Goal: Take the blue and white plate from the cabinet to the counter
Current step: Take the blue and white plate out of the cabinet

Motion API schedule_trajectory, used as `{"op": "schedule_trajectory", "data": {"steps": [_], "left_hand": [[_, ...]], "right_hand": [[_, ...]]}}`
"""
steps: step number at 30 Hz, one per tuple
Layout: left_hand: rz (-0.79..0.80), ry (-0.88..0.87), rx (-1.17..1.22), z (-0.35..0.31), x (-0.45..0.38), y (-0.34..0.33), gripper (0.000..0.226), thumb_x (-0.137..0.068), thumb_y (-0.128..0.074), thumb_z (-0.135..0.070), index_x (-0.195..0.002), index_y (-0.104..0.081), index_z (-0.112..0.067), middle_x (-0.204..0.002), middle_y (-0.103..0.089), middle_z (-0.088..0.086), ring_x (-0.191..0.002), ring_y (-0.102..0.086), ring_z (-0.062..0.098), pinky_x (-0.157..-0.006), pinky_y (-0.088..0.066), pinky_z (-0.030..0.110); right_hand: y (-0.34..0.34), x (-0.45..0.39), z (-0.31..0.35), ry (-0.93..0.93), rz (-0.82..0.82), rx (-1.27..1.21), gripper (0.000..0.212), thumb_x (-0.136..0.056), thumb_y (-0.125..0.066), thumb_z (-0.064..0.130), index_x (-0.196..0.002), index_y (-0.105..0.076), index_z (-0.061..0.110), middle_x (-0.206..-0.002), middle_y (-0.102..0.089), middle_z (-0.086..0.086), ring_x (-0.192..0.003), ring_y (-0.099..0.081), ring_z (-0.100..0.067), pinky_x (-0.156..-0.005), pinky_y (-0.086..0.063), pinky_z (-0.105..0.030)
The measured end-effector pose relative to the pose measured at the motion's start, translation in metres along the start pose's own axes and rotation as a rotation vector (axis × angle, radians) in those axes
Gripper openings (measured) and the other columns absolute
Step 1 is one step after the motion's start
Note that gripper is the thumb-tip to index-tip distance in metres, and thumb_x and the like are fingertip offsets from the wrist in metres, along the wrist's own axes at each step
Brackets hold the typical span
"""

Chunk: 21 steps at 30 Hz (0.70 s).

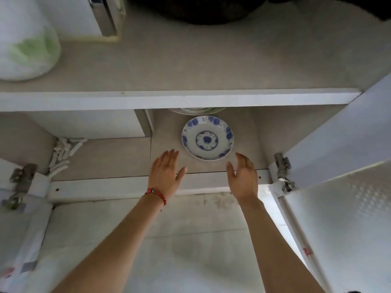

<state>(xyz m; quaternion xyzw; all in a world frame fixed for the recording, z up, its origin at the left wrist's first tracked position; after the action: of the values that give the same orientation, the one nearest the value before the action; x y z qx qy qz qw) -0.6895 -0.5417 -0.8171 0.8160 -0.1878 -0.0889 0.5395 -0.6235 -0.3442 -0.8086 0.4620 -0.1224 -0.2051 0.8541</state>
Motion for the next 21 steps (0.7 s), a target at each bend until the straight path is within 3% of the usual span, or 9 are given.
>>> {"op": "schedule_trajectory", "data": {"steps": [6,10,12,14,18,21], "left_hand": [[-0.042,0.016,0.026,0.023,-0.051,-0.021,0.05,-0.092,-0.046,-0.028,-0.134,-0.035,-0.001,-0.139,-0.042,0.023,-0.13,-0.035,0.035,-0.108,-0.028,0.044],[-0.095,0.086,0.161,0.031,-0.075,-0.036,0.046,-0.092,-0.047,-0.024,-0.13,-0.041,0.001,-0.135,-0.046,0.025,-0.128,-0.038,0.037,-0.106,-0.03,0.043],[-0.133,0.124,0.281,0.031,-0.086,-0.042,0.041,-0.092,-0.048,-0.022,-0.127,-0.046,0.001,-0.131,-0.051,0.025,-0.124,-0.042,0.037,-0.103,-0.034,0.042],[-0.179,0.13,0.389,0.028,-0.096,-0.045,0.032,-0.092,-0.05,-0.018,-0.117,-0.054,0.002,-0.12,-0.059,0.025,-0.113,-0.051,0.038,-0.094,-0.04,0.039],[-0.186,0.124,0.495,0.019,-0.111,-0.046,0.021,-0.091,-0.049,-0.016,-0.103,-0.061,-0.003,-0.101,-0.068,0.02,-0.093,-0.061,0.032,-0.076,-0.043,0.029],[-0.19,0.133,0.536,0.012,-0.116,-0.048,0.022,-0.091,-0.046,-0.012,-0.105,-0.062,-0.007,-0.098,-0.07,0.016,-0.085,-0.06,0.022,-0.07,-0.041,0.023]], "right_hand": [[-0.018,-0.061,-0.017,0.09,-0.047,-0.029,0.036,-0.091,-0.048,0.022,-0.123,-0.046,0.006,-0.123,-0.057,-0.02,-0.113,-0.05,-0.035,-0.095,-0.042,-0.043],[-0.032,-0.09,-0.025,-0.084,-0.08,-0.256,0.033,-0.091,-0.048,0.018,-0.119,-0.049,0.0,-0.122,-0.057,-0.023,-0.113,-0.052,-0.038,-0.091,-0.042,-0.037],[-0.041,-0.098,-0.032,-0.127,-0.028,-0.278,0.032,-0.092,-0.046,0.019,-0.12,-0.049,0.004,-0.123,-0.056,-0.019,-0.113,-0.051,-0.034,-0.093,-0.041,-0.034],[-0.045,-0.106,-0.038,-0.158,-0.018,-0.32,0.028,-0.091,-0.048,0.019,-0.116,-0.052,0.008,-0.117,-0.06,-0.017,-0.107,-0.055,-0.031,-0.084,-0.041,-0.03],[-0.05,-0.119,-0.038,-0.135,-0.04,-0.393,0.01,-0.085,-0.054,0.011,-0.087,-0.063,0.007,-0.086,-0.067,-0.015,-0.078,-0.056,-0.023,-0.069,-0.035,-0.024],[-0.055,-0.125,-0.037,-0.17,-0.072,-0.398,0.014,-0.081,-0.054,0.003,-0.068,-0.062,0.004,-0.068,-0.059,-0.01,-0.068,-0.046,-0.018,-0.059,-0.035,-0.022]]}}
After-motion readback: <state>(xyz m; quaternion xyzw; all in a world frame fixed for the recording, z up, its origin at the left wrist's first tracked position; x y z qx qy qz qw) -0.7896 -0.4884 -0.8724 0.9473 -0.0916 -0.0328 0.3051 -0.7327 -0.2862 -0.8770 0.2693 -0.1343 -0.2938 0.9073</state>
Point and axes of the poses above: each hand's wrist, its own x-axis away from the middle knuckle, its own y-axis out of the back of the hand, z = x × y, the point moved 1 cm from there along -x, towards the middle knuckle
